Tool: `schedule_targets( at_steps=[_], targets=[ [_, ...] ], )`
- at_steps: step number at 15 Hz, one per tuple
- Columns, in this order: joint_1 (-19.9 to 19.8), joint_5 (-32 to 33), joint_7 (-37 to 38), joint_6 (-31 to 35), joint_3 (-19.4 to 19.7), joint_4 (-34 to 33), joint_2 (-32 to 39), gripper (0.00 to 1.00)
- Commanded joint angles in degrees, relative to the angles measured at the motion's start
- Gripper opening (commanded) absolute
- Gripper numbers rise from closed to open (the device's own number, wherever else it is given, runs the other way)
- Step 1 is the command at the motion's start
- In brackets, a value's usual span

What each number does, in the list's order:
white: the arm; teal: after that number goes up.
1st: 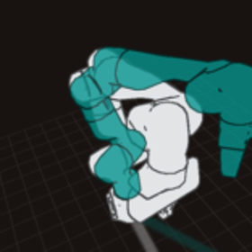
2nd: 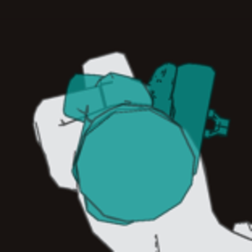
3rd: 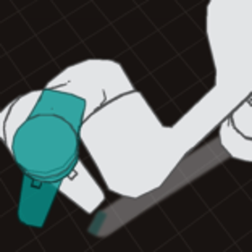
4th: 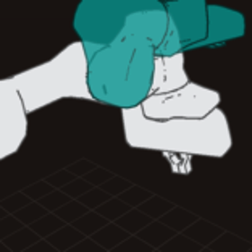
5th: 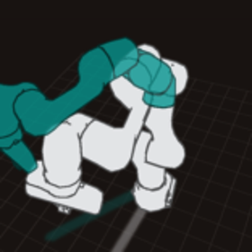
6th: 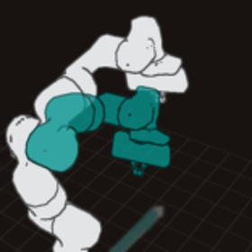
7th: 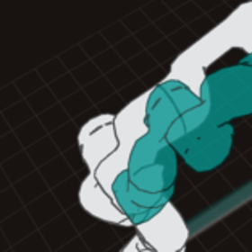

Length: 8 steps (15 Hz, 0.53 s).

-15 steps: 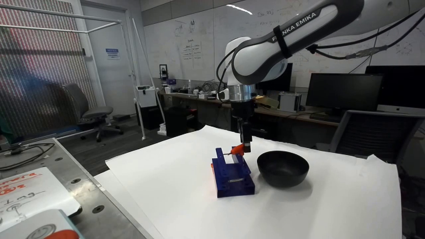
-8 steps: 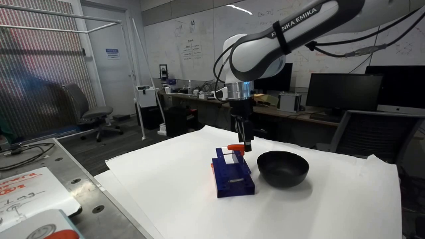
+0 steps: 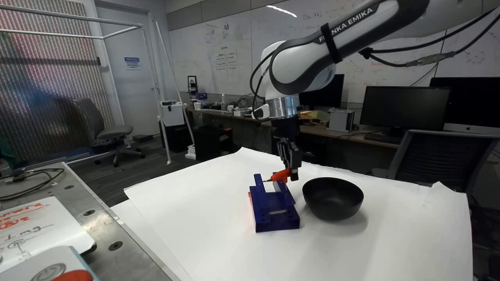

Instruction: Put the orange object inside the bowl.

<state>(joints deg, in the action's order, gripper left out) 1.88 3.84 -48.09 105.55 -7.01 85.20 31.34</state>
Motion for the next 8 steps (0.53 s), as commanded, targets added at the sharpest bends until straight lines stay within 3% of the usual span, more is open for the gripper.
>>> schedule_targets(
  at_steps=[1, 5, 8],
  targets=[
    [-0.75, -0.75, -2.32, -2.04, -0.83, -0.34, -0.77, 0.66],
    [-0.54, -0.54, -4.11, -2.24, -1.09, -0.19, -0.89, 0.95],
    [-0.17, -0.11, -4.79, -1.17, -1.18, -0.22, -0.69, 1.0]
  ],
)
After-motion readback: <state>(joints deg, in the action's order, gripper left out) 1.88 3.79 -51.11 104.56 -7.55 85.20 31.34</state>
